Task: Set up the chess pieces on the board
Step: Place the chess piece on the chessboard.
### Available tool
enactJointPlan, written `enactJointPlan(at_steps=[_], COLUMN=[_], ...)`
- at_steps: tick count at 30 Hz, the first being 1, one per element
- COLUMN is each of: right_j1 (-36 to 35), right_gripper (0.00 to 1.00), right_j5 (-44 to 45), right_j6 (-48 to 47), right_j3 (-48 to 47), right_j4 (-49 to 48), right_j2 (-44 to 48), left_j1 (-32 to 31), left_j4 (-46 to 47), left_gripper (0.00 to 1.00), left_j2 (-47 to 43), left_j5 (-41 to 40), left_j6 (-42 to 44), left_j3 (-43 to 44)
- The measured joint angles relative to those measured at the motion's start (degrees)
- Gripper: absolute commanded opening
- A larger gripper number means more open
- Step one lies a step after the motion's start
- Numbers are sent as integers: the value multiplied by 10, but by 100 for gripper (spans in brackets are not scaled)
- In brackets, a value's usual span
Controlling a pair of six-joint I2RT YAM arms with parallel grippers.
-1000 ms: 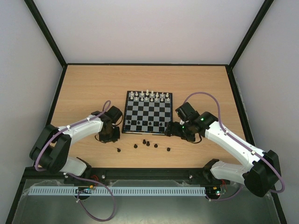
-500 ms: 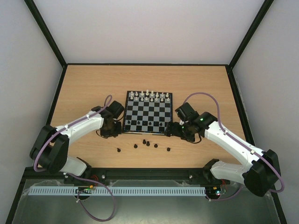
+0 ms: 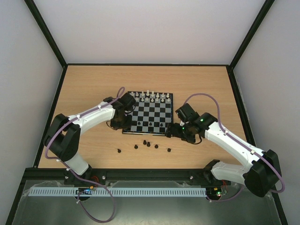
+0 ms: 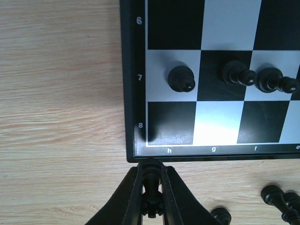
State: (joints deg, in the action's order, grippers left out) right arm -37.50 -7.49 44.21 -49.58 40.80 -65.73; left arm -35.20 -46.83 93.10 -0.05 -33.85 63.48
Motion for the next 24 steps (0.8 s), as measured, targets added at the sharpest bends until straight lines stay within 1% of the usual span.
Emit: enactJointPlan(at_steps=[8,24], right_j1=[0,0], right_gripper=[99,99], right_j5=[0,-1], right_j6=[0,2], right_j3=[7,20], right_j4=[0,0], right_j2=[1,10], left_j1=[-21,-22], left_j4=[14,31], left_gripper=[3,3], left_j2=[26,66], left_j5=[0,-6], left_j6=[0,0], left_j3=[0,25])
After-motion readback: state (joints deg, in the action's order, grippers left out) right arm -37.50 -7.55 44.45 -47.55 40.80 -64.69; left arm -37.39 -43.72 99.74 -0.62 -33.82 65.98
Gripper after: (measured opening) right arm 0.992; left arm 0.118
